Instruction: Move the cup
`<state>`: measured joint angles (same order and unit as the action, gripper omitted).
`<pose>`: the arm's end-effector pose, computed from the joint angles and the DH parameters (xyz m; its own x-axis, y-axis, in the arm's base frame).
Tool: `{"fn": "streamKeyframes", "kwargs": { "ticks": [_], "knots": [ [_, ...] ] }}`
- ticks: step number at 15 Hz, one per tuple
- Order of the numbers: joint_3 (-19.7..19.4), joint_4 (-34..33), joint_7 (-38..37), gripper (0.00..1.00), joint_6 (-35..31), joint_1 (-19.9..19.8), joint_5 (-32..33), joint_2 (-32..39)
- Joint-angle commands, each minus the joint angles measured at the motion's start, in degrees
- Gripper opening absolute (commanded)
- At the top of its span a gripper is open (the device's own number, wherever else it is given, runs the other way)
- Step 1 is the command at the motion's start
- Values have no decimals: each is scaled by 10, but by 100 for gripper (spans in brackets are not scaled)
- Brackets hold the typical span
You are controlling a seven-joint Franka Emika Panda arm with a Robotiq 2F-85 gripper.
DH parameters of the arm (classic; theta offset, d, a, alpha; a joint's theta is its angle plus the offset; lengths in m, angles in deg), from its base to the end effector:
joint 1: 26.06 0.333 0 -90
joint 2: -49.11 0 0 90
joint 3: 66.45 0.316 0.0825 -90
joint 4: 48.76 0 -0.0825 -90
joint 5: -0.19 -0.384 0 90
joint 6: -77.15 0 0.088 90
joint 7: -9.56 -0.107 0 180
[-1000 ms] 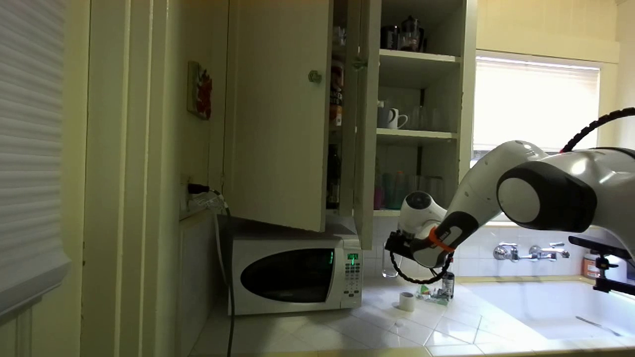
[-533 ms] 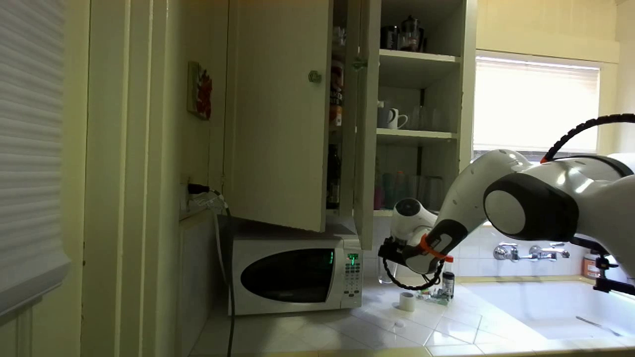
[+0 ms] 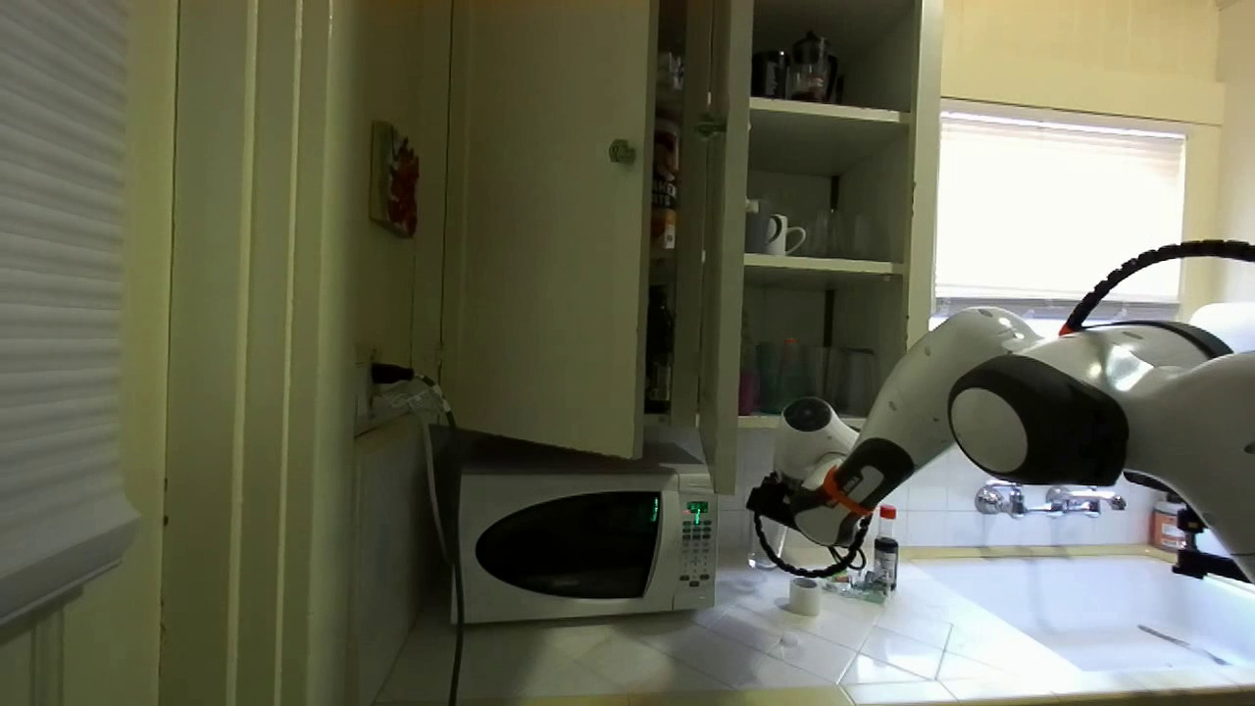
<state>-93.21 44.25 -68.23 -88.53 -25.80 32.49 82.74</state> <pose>0.6909 -0.2381 0.3801 0.1835 -0.6790 0.7108 -0.8340 -0.4903 -0.2530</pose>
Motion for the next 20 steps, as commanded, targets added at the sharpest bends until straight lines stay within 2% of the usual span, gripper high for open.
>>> {"fn": "streamKeyframes", "kwargs": {
  "ticks": [1, 2, 3, 10, 19, 20],
  "knots": [
    [5, -3, 4, 7, 2, -4, -4, 0],
    [8, -5, 5, 7, 3, -7, -6, 0],
    [16, -14, 7, 2, 1, -13, -14, 3],
    [63, -57, 35, 2, 12, -47, -45, 34],
    [129, -148, 91, 2, 56, -119, -96, 81],
    [104, -157, 126, 2, 58, -101, -144, 88]
  ]
}}
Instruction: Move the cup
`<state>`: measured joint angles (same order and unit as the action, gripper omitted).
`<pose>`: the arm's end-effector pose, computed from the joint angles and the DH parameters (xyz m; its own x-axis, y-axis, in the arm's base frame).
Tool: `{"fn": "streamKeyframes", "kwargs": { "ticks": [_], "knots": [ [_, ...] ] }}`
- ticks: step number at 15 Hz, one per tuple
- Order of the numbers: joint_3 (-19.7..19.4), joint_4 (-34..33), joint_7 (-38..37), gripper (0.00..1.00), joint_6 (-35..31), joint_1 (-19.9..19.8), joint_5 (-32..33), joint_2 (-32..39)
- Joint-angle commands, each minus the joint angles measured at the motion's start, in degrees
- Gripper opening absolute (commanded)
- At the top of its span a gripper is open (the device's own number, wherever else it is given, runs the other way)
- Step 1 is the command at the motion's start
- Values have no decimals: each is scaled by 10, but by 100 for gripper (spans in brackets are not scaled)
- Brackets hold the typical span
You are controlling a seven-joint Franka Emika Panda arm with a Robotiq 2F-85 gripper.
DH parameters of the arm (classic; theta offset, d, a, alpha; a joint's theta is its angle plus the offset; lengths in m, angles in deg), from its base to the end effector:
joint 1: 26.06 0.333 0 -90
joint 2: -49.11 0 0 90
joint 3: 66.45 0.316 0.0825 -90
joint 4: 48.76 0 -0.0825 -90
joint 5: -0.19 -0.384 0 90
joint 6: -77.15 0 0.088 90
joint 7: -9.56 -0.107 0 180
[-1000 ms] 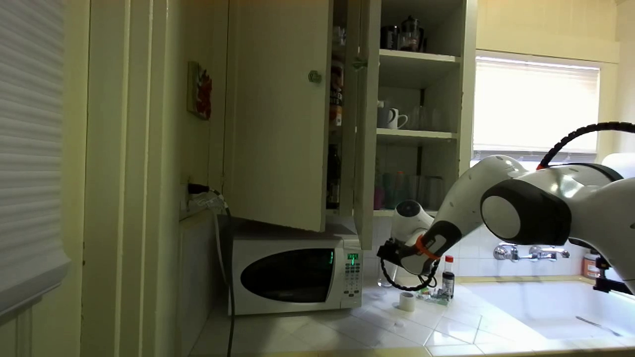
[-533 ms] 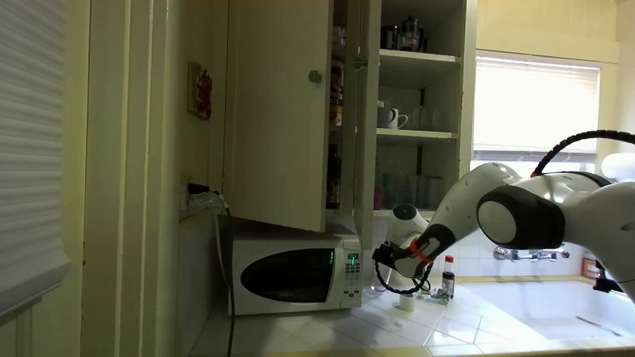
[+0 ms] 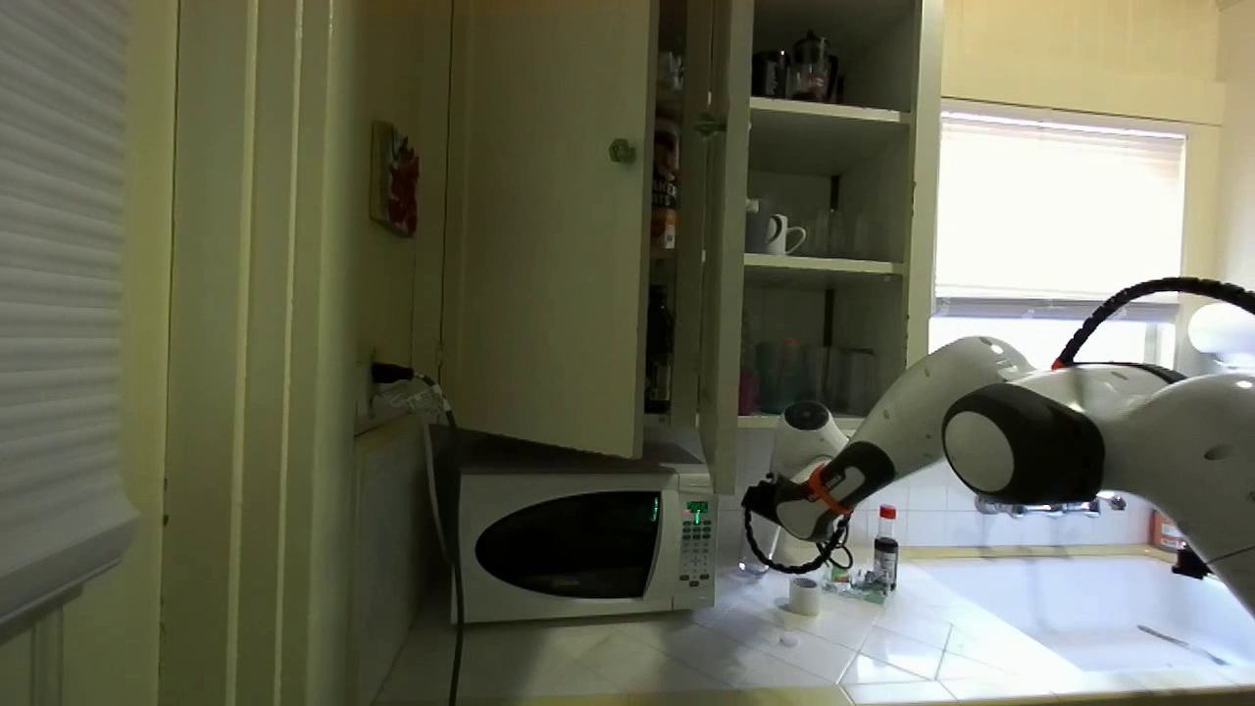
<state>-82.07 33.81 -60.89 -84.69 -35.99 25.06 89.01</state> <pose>0.7212 -0.2627 0.3651 0.1812 -0.7409 0.6467 -0.8354 -0.4629 -0.2963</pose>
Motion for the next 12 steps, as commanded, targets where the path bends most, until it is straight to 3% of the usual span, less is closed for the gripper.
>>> {"fn": "streamKeyframes", "kwargs": {
  "ticks": [1, 6, 12],
  "knots": [
    [-6, -66, 64, 2, 26, 0, -84, 32],
    [-5, -106, 153, 2, 80, 0, -153, 44],
    [-12, -123, 188, 2, 120, 5, -178, 54]
  ]
}}
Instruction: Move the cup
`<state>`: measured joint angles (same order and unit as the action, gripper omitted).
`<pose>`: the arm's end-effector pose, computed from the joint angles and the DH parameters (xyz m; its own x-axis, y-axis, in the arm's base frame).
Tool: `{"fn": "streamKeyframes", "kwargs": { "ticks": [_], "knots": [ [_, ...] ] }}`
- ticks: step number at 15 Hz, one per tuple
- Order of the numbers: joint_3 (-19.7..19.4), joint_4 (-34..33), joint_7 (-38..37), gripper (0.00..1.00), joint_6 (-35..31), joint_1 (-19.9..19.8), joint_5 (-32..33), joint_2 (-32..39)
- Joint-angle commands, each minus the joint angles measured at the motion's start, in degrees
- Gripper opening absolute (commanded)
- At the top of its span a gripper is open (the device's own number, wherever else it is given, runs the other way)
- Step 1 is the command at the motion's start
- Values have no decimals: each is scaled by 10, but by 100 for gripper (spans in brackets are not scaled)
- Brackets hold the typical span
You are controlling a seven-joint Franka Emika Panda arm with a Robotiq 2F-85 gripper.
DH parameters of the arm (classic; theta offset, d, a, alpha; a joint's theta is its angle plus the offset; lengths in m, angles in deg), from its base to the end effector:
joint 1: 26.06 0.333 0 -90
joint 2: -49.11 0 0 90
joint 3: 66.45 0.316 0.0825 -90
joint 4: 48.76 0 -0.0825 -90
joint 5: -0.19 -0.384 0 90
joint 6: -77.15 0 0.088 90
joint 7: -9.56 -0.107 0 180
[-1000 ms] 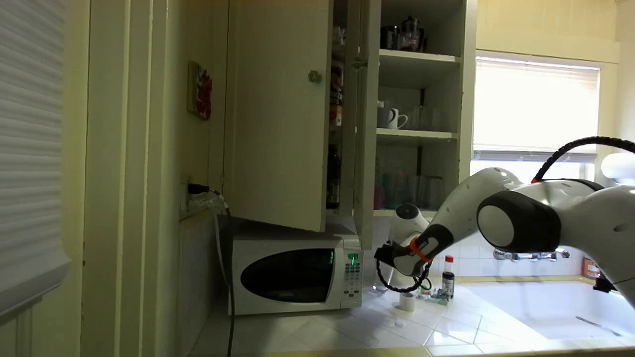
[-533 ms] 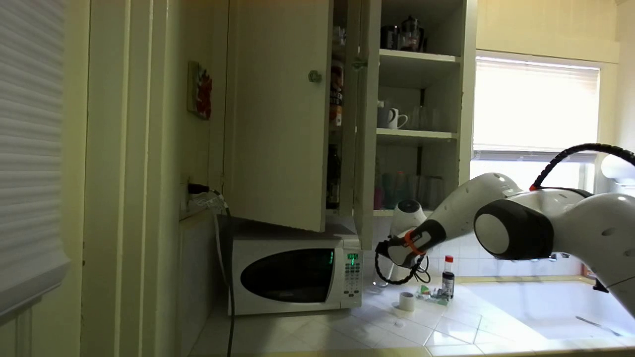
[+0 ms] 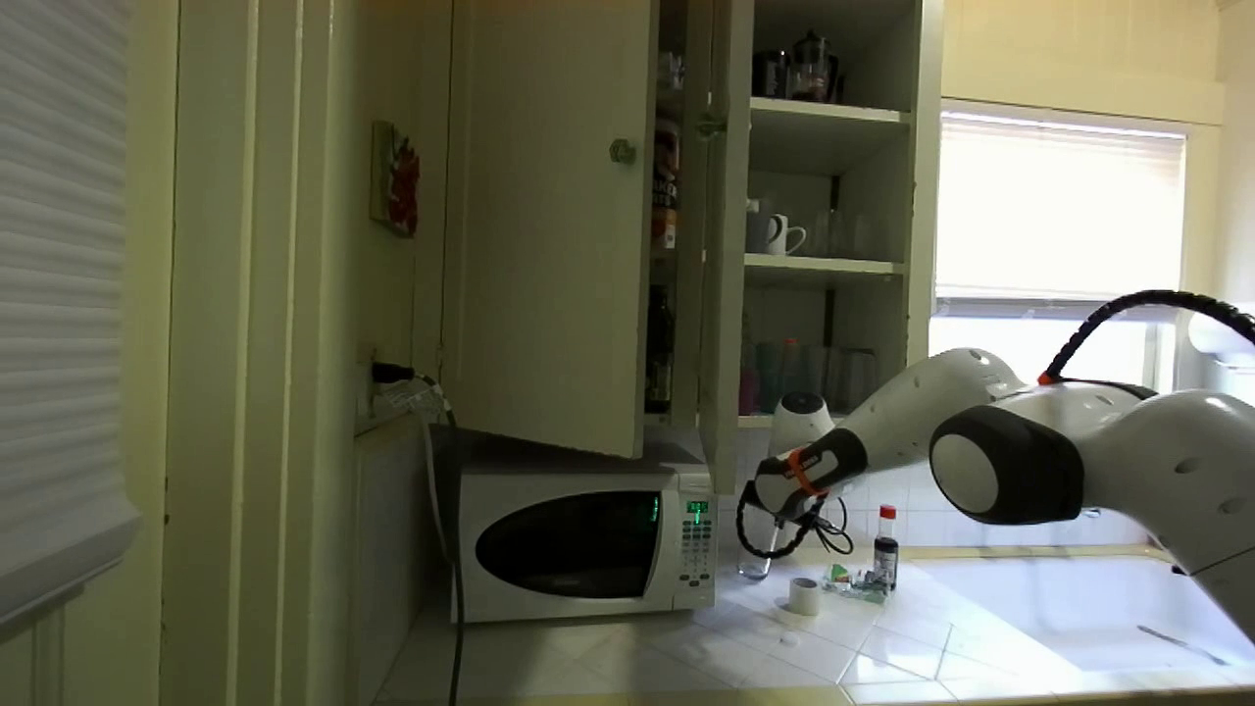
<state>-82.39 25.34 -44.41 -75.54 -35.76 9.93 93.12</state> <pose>0.7394 -0.2753 0.3701 0.2787 -0.7615 0.5852 -0.8415 -0.4873 -0.2333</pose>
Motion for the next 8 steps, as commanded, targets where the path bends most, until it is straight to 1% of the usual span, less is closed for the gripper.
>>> {"fn": "streamKeyframes", "kwargs": {
  "ticks": [1, 2, 3, 4, 6, 8],
  "knots": [
    [-11, -33, 25, 2, 26, 5, -25, 10],
    [-15, -29, 25, 2, 26, 9, -23, 8],
    [-2, -22, 13, 2, 25, 2, 0, 1],
    [-4, -18, 13, 2, 24, 4, 2, -2],
    [-15, -4, 6, 2, 21, 13, 13, -11],
    [-27, 23, -8, 2, 3, 24, 22, -29]
  ]
}}
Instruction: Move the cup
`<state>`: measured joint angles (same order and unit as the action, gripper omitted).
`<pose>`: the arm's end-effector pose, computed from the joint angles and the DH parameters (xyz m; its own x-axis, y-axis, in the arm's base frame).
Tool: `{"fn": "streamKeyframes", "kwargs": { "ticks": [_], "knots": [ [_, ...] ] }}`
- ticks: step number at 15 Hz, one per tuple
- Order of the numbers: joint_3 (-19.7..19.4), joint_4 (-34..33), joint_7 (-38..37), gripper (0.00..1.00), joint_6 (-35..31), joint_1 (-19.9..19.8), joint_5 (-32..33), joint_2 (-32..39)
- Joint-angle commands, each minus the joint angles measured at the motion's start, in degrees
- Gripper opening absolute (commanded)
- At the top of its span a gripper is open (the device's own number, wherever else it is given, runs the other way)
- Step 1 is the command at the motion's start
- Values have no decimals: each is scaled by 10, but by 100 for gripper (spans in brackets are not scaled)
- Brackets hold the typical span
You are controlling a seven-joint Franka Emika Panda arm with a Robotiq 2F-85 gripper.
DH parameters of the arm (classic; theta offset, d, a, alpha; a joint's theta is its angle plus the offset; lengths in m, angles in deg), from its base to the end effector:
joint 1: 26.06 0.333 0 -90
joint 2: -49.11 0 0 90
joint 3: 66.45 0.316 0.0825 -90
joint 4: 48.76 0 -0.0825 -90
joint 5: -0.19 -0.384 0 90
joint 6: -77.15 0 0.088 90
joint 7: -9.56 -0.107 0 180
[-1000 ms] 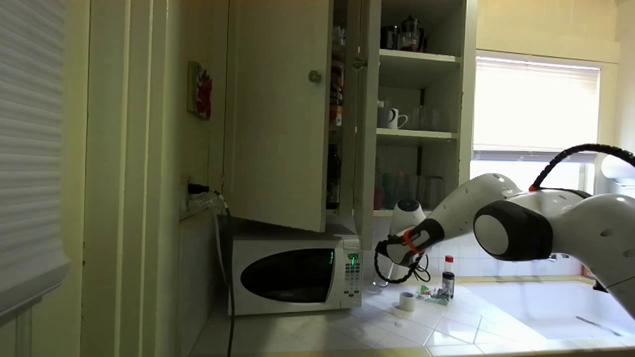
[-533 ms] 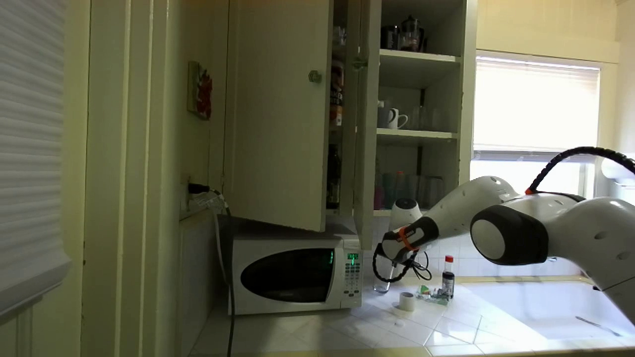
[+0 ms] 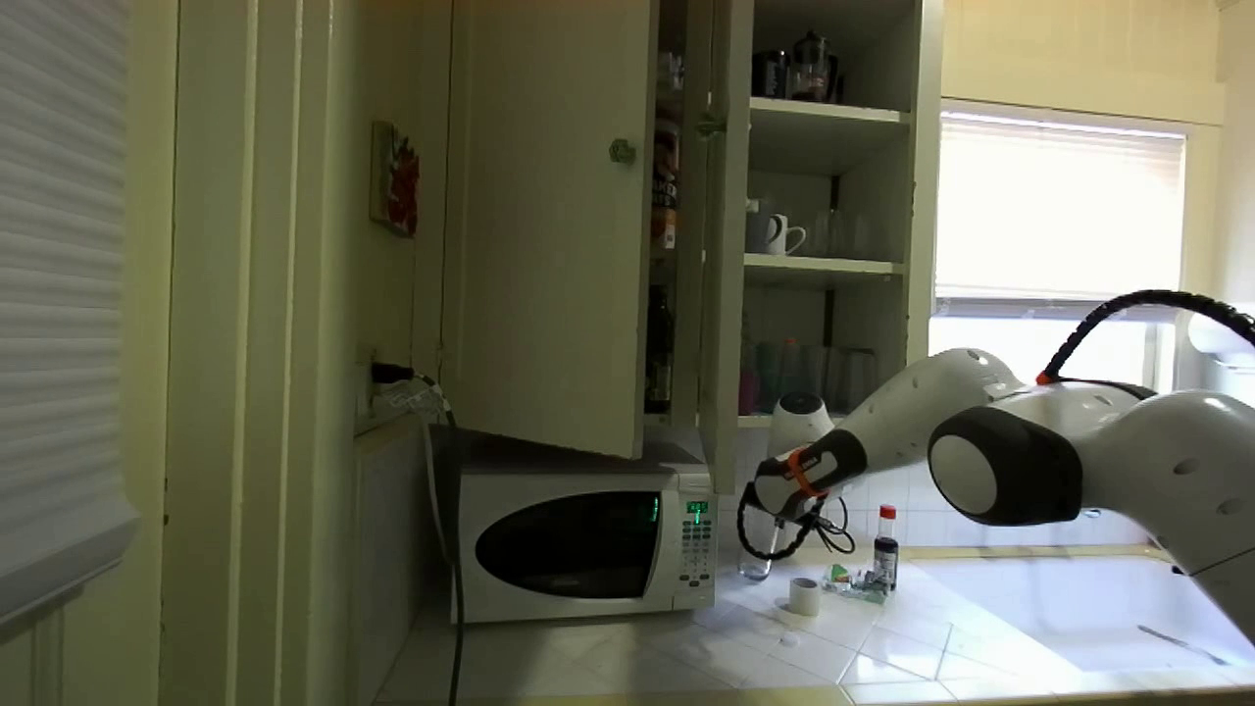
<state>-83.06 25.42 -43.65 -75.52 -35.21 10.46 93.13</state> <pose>0.7396 -0.2739 0.3703 0.2976 -0.7447 0.5974 -0.8367 -0.5047 -0.2124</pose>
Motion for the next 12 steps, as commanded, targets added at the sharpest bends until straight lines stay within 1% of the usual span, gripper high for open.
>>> {"fn": "streamKeyframes", "kwargs": {
  "ticks": [1, 5, 7, 12],
  "knots": [
    [-30, 37, -25, 2, -5, 27, 20, -37],
    [-61, 100, -41, 2, -40, 62, 38, -75],
    [-77, 121, -51, 2, -48, 80, 48, -89],
    [-83, 164, -43, 2, -33, 99, 49, -120]
  ]
}}
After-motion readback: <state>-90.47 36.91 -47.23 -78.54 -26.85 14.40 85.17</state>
